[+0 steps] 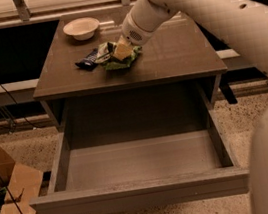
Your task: Place green jalapeno chip bag into top drawer
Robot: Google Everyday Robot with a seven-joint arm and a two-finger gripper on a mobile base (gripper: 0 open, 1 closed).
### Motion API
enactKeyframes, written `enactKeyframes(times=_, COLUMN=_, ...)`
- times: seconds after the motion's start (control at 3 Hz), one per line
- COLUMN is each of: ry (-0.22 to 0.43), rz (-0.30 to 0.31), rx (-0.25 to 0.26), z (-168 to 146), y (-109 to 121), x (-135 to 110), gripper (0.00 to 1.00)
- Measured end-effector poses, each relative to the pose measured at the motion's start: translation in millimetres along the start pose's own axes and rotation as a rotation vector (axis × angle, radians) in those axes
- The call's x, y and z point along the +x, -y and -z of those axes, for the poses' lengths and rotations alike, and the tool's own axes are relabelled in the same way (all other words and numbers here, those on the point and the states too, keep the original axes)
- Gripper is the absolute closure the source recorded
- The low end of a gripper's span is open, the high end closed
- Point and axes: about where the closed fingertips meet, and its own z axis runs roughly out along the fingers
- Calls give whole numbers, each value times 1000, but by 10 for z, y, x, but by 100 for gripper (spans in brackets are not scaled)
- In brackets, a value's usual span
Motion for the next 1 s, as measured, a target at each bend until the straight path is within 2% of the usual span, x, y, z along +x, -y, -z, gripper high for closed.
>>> enactKeyframes(times=0.33, ry=14, rz=39, rx=19, z=337, y=-221, x=-92, gripper=100)
enactKeyframes(times=0.67, ry=76, rz=57, rx=-18, z=761, y=-642, x=-50, gripper=100)
enactKeyframes(times=1.0, ry=56, rz=-36, rx=-95, z=1316, y=-1148, x=448, gripper=100)
